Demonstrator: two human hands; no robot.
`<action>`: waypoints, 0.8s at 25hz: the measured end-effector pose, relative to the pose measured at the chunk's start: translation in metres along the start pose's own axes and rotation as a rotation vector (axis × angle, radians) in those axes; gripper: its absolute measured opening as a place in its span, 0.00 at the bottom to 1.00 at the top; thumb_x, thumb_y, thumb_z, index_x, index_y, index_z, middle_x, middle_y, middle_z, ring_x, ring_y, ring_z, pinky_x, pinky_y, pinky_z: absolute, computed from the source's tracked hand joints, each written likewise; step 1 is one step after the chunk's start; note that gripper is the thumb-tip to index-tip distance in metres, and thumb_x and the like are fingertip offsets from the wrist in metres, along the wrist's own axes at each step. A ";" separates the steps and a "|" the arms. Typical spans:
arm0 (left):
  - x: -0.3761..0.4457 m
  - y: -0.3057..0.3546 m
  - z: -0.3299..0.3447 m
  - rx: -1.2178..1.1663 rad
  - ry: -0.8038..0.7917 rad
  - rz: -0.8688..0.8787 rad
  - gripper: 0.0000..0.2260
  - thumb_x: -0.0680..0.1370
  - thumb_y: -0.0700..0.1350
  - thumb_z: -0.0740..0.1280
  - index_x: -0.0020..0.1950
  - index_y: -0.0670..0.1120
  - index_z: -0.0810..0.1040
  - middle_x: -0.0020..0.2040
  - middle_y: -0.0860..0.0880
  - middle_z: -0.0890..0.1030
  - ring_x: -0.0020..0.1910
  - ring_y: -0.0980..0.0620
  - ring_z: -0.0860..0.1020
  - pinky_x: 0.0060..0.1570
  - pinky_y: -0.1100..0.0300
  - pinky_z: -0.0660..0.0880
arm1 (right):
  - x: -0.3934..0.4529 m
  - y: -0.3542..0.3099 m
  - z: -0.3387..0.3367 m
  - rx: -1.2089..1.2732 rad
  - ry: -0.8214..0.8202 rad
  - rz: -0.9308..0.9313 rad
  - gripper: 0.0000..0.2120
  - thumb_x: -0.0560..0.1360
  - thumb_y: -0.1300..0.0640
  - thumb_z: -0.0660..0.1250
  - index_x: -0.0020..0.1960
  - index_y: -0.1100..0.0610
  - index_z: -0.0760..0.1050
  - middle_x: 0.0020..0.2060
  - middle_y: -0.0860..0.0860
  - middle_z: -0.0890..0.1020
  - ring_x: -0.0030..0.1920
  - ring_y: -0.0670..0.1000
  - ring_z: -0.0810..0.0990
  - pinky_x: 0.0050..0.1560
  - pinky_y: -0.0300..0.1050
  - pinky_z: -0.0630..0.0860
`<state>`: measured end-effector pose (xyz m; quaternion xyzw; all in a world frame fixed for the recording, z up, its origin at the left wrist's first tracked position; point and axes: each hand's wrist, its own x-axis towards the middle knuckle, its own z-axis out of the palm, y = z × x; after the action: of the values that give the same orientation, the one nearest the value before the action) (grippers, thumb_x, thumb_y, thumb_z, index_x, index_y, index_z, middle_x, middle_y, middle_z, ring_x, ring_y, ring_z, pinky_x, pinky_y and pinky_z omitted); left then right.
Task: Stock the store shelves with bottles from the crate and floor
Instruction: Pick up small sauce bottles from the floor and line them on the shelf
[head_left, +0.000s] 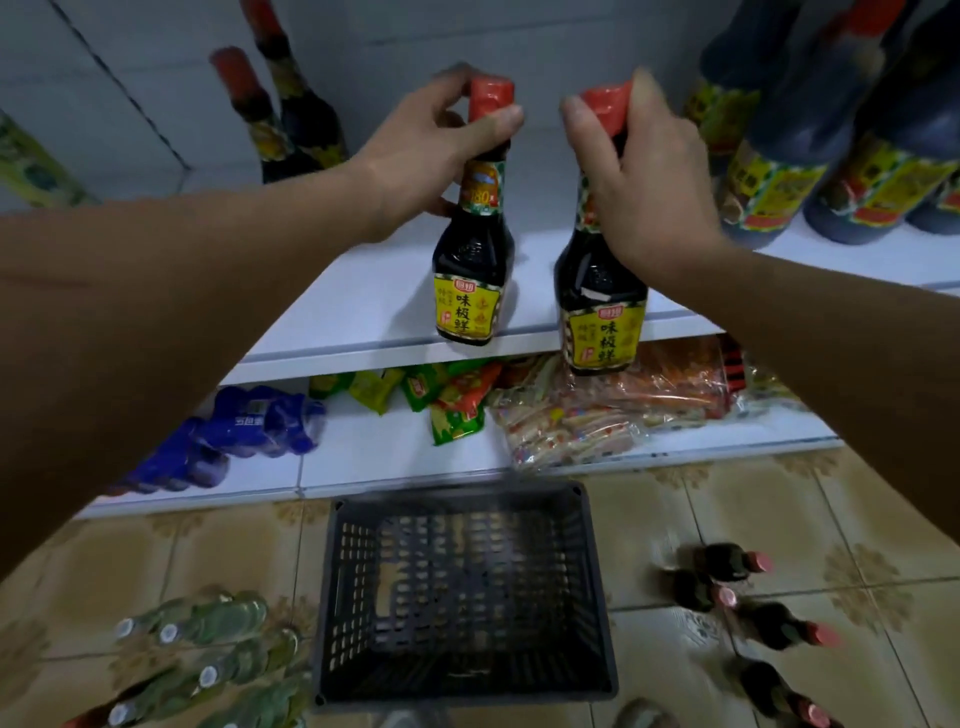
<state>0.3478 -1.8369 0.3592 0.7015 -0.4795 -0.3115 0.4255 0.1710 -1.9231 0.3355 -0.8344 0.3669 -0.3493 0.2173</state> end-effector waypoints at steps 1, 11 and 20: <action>0.001 -0.004 -0.006 -0.001 0.030 0.003 0.15 0.79 0.56 0.65 0.61 0.51 0.71 0.56 0.45 0.79 0.49 0.51 0.81 0.37 0.61 0.80 | 0.004 -0.006 0.006 -0.006 -0.012 -0.011 0.19 0.80 0.36 0.53 0.49 0.54 0.64 0.35 0.47 0.73 0.37 0.52 0.74 0.40 0.46 0.64; 0.008 -0.042 -0.040 0.031 0.313 0.006 0.11 0.77 0.54 0.68 0.55 0.51 0.71 0.52 0.37 0.78 0.48 0.45 0.80 0.51 0.44 0.80 | 0.027 -0.024 0.048 -0.019 -0.060 0.061 0.25 0.80 0.37 0.55 0.62 0.59 0.66 0.48 0.54 0.78 0.52 0.62 0.78 0.48 0.53 0.72; 0.021 -0.059 -0.049 -0.026 0.422 -0.006 0.10 0.76 0.53 0.69 0.52 0.52 0.71 0.44 0.48 0.75 0.44 0.50 0.76 0.51 0.46 0.79 | 0.039 -0.027 0.070 0.044 -0.044 0.143 0.24 0.79 0.39 0.58 0.61 0.59 0.66 0.45 0.52 0.75 0.45 0.57 0.73 0.44 0.48 0.66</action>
<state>0.4205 -1.8318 0.3275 0.7469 -0.3736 -0.1649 0.5248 0.2546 -1.9289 0.3222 -0.8084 0.4130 -0.3225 0.2680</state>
